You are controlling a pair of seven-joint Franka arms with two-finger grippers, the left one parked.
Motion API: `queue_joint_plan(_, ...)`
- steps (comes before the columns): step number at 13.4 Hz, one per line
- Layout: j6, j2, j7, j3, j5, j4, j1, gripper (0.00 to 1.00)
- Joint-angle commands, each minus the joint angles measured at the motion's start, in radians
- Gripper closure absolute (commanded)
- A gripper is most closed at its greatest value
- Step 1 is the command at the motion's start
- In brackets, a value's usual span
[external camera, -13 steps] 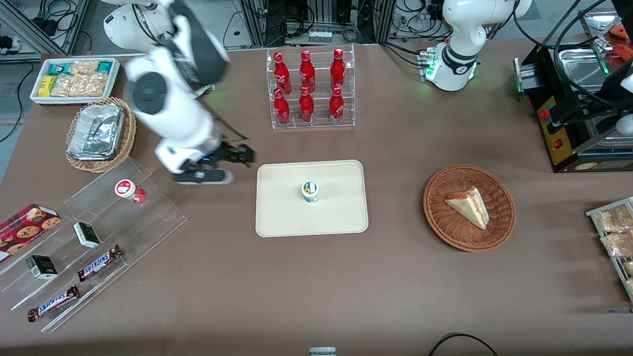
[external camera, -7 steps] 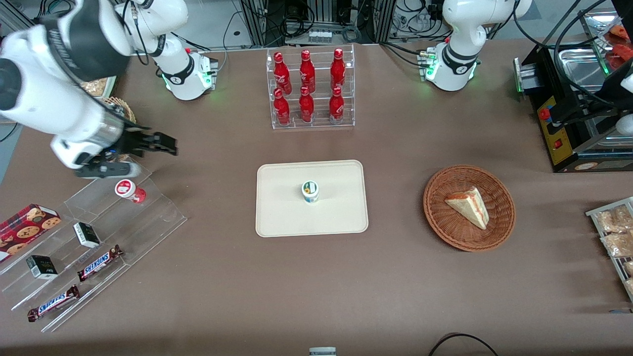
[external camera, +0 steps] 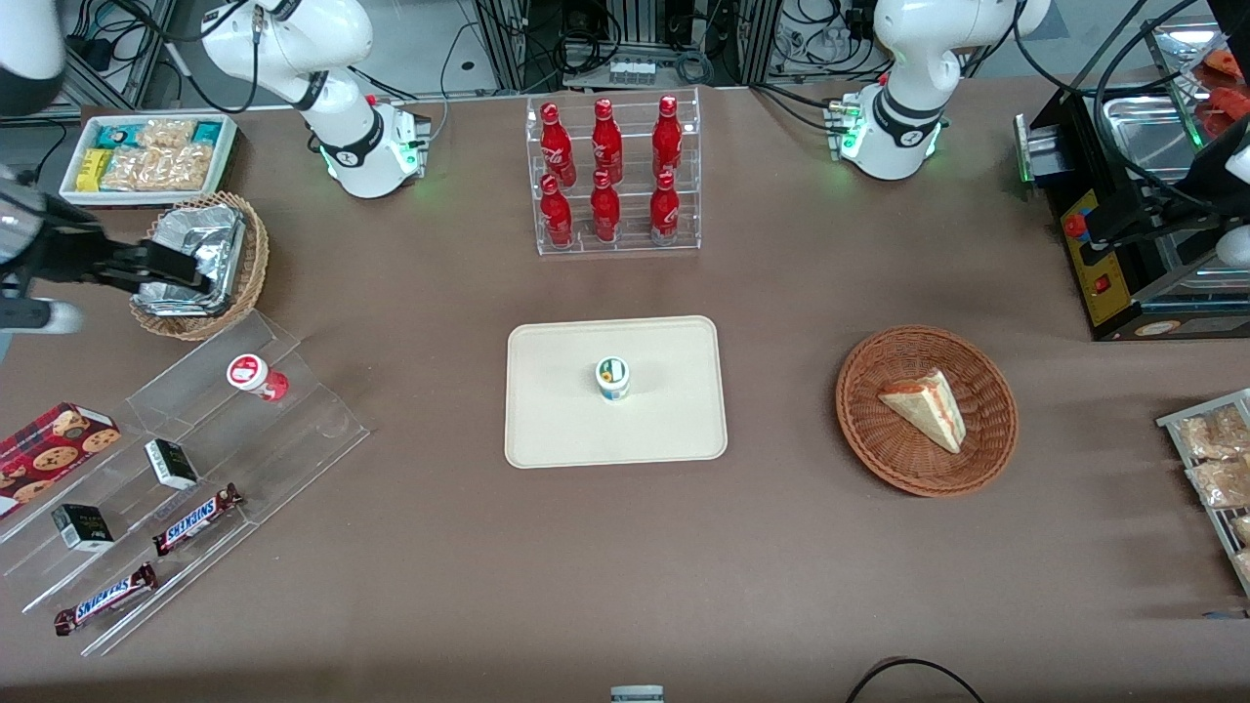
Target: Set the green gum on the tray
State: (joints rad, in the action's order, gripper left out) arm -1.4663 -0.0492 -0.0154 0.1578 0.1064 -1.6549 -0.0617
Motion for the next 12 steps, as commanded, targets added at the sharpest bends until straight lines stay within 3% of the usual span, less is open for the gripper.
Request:
queue_joint_plan(1,0.023,0.022,0.119,-0.014,-0.008,0.030,0.066,0.01)
queue_joint_plan(4,0.018,0.025,0.135,-0.014,-0.013,0.033,0.076,0.01)
queue_joint_plan(7,0.017,0.025,0.135,-0.017,-0.059,0.037,0.077,0.01)
queue_joint_plan(9,0.014,0.028,0.135,-0.049,-0.097,0.040,0.085,0.01)
queue_joint_plan(12,0.015,0.061,0.129,-0.078,-0.102,0.089,0.100,0.01)
